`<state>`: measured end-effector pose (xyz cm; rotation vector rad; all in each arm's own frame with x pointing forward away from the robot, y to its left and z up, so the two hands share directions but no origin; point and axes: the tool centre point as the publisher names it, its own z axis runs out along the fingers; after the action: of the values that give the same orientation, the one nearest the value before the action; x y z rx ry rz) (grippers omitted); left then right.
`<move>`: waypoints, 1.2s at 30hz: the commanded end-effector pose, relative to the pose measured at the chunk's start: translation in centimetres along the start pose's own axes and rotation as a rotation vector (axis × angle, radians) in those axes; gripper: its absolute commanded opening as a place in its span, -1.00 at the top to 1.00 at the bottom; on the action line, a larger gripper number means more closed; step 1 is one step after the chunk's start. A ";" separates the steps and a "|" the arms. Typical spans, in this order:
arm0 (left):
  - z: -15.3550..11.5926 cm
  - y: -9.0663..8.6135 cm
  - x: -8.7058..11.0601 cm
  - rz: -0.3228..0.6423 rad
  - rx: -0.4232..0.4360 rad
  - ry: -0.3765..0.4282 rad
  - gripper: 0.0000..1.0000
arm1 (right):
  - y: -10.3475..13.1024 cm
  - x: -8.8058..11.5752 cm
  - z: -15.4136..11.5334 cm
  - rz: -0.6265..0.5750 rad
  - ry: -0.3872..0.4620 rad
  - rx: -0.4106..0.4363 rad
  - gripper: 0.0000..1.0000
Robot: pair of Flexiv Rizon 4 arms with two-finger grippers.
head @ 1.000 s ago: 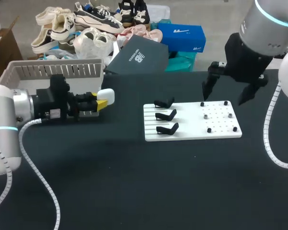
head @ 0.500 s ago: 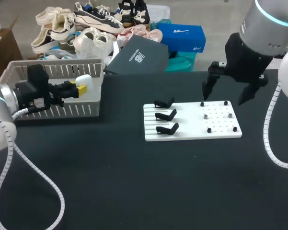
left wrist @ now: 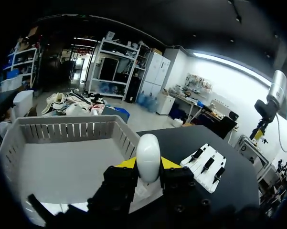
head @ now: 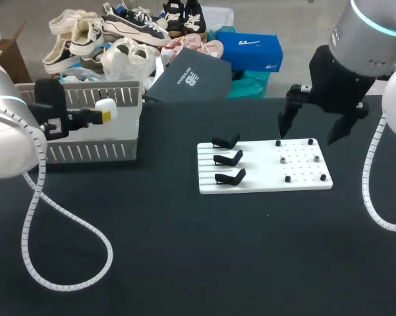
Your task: Pick up each earbud case from the left stands, insert the matching earbuds, close the lid, and place the case in the box.
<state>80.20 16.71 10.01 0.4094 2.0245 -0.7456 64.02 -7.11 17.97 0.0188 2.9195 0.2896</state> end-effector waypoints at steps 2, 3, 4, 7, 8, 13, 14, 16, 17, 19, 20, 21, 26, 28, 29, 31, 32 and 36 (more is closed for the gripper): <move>2.1 0.8 0.8 -0.081 -0.402 0.093 1.00 | -0.1 0.1 0.0 0.000 -0.004 -0.002 -1.00; 2.3 1.0 0.9 -0.092 -0.396 0.111 1.00 | -0.1 0.1 0.0 0.000 -0.004 -0.002 -1.00; 2.4 1.0 1.1 -0.108 -0.404 0.131 1.00 | -0.1 0.1 0.0 0.000 -0.004 -0.002 -1.00; 2.5 1.0 1.4 -0.151 -0.395 0.158 -0.06 | -0.1 0.1 0.0 0.000 -0.004 -0.002 -1.00; 2.5 1.0 1.5 -0.150 -0.395 0.158 -1.00 | -0.1 0.1 0.0 0.000 -0.004 -0.002 -1.00; 2.0 0.2 1.2 -0.144 -0.367 0.137 -1.00 | -0.1 0.1 0.0 0.000 -0.004 -0.002 -1.00; 2.0 0.1 1.1 -0.137 -0.358 0.135 -1.00 | -0.1 0.1 0.0 0.000 -0.004 -0.002 -1.00; 1.6 -1.4 0.4 -0.068 -0.325 0.113 -1.00 | -0.1 0.1 0.0 0.000 -0.004 -0.002 -1.00; 1.6 -1.6 0.3 -0.059 -0.321 0.113 -1.00 | -0.1 0.1 0.0 0.000 -0.004 -0.002 -1.00; 1.5 -3.6 -0.7 0.012 -0.230 0.065 -1.00 | -0.1 0.1 0.0 0.000 -0.004 -0.002 -1.00; 1.4 -4.1 -0.9 0.033 -0.208 0.059 -1.00 | -0.1 0.1 0.0 0.000 -0.004 -0.002 -1.00; 1.5 -4.9 -1.2 0.072 -0.164 0.055 -1.00 | -0.1 0.1 0.0 0.000 -0.004 -0.002 -1.00; 2.0 -9.5 -1.4 0.168 0.065 0.056 -1.00 | -0.1 0.1 0.0 0.000 -0.004 -0.002 -1.00; 2.3 -11.3 -1.3 0.209 0.178 0.060 -1.00 | -0.1 0.1 0.0 0.000 -0.004 -0.002 -1.00; 2.4 -11.8 -1.2 0.224 0.194 0.068 -1.00 | -0.1 0.1 0.0 0.000 -0.004 -0.002 -1.00; 2.8 -13.8 -0.8 0.254 0.258 0.092 -1.00 | -0.1 0.1 0.0 0.000 -0.004 -0.002 -1.00; 2.9 -14.3 -0.7 0.263 0.300 0.084 -1.00 | -0.1 0.1 0.0 0.000 -0.004 -0.002 -1.00; 3.6 -17.1 0.8 0.307 0.403 0.129 -1.00 | -0.1 0.1 0.0 0.000 -0.004 -0.002 -1.00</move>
<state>73.24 1.27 14.39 0.8146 2.0496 -0.7476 64.00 -7.10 17.98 0.0188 2.9194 0.2893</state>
